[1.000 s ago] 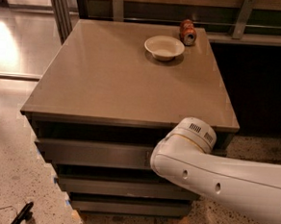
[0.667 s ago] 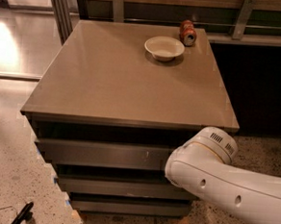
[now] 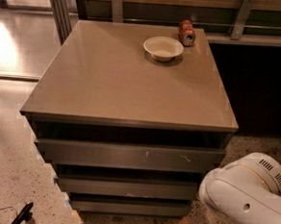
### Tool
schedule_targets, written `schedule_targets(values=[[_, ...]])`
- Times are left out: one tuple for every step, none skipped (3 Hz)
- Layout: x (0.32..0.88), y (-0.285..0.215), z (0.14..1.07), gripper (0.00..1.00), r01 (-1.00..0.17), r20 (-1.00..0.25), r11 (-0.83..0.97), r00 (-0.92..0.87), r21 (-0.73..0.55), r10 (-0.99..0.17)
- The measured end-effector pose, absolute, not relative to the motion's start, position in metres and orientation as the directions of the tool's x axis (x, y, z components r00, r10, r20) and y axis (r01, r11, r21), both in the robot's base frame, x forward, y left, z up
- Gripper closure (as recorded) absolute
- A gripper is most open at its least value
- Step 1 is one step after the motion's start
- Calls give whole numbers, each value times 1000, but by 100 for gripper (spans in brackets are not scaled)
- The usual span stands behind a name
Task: Close top drawer
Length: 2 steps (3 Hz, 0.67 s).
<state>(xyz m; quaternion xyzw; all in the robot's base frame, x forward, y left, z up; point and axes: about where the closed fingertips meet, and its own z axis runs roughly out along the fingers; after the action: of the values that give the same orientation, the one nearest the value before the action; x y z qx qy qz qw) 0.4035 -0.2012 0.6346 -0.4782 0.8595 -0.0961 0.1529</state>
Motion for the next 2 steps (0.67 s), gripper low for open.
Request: schedule_targets(values=[[382,-233,632,100,-772,-171,563,-537,-295,-826],[378,-239,632,87,-770,-169,566,-541,-293,-824]])
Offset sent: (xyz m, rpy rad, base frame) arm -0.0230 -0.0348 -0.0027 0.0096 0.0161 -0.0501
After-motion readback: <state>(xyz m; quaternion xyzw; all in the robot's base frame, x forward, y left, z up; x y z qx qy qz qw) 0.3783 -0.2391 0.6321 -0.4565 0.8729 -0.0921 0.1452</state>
